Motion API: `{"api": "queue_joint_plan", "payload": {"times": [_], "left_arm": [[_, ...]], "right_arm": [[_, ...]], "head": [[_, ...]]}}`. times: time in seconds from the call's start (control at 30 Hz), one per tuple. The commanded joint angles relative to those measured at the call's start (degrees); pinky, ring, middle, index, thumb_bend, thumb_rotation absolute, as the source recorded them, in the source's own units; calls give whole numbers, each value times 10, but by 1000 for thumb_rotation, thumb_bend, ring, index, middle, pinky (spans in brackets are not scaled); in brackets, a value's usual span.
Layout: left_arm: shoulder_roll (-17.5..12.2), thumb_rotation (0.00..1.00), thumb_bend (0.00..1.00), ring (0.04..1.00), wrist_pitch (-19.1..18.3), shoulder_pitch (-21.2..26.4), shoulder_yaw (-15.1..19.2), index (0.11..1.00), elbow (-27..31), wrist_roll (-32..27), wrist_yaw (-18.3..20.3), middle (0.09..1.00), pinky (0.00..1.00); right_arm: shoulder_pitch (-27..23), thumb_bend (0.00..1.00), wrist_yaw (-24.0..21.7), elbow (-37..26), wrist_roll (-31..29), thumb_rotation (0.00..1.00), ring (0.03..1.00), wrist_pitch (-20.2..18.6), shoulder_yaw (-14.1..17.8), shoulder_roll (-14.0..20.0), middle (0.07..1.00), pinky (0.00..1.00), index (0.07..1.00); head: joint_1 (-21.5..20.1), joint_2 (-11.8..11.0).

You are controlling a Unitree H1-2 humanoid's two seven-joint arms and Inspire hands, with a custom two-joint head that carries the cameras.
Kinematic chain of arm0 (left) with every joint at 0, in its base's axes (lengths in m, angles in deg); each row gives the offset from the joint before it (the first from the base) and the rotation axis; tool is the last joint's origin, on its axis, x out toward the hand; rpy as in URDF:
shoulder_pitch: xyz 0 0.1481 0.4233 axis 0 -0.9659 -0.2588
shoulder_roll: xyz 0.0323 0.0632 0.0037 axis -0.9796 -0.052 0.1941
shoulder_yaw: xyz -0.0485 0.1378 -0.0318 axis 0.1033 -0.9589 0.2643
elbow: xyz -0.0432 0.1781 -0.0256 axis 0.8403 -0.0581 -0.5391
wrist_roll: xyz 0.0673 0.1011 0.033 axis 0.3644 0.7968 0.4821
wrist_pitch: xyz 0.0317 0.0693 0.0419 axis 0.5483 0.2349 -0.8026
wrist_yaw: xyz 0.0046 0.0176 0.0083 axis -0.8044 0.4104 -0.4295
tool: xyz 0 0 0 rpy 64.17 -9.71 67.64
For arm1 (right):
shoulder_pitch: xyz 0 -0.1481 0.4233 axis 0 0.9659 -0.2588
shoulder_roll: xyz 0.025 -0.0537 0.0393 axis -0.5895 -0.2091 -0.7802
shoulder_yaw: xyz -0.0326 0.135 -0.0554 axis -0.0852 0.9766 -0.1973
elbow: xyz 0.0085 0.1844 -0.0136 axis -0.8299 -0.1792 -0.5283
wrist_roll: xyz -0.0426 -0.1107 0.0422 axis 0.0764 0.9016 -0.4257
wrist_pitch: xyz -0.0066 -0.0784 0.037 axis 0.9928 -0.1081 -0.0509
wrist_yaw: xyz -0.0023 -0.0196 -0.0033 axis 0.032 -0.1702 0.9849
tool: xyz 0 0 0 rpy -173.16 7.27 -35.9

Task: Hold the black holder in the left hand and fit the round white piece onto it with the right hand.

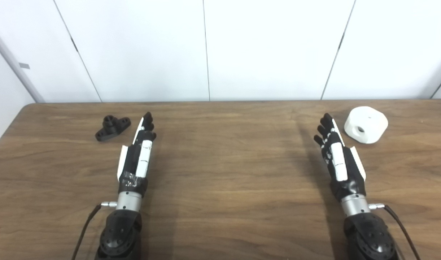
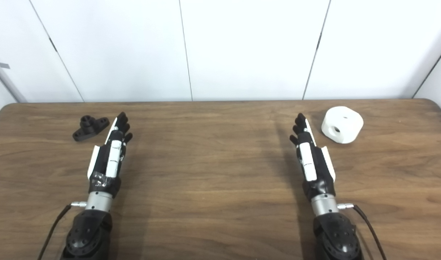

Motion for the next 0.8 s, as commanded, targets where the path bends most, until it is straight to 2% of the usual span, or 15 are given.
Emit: {"api": "queue_joint_plan", "payload": {"times": [0.0, 0.1, 0.23, 0.3, 0.43, 0.77], "left_arm": [[2, 908, 638, 1000, -1, -15, -5, 1000, -2, 1, 1, 1000, 971], [0, 907, 634, 1000, -18, -14, -5, 1000, 5, -2, 4, 1000, 963], [-7, 911, 650, 1000, -43, -14, -10, 1000, 17, 0, 11, 1000, 968], [-10, 922, 672, 1000, -63, -15, -14, 1000, 27, 7, 10, 1000, 971], [-12, 918, 701, 1000, -98, -19, -16, 1000, 51, 2, 14, 1000, 999], [-14, 901, 704, 1000, -89, -16, -16, 1000, 39, 8, 13, 1000, 1000]], "right_arm": [[11, 453, -1, 3, -2, 1000, 987, 1, -2, -2, 993, 960, 996], [11, 484, -2, -1, -1, 1000, 989, -5, -2, 0, 997, 960, 1000], [12, 476, -2, -14, -3, 1000, 991, -21, -1, 0, 998, 955, 1000], [12, 454, -3, -21, -7, 1000, 992, -29, 0, -1, 998, 958, 1000], [13, 482, -6, -24, -9, 1000, 995, -34, 2, 2, 998, 975, 1000], [11, 487, -11, -15, -16, 1000, 992, -29, 3, 2, 995, 979, 1000]], "head": [[0, 2], [-1, 10], [3, 24], [3, 28], [5, 30], [12, 17]]}}
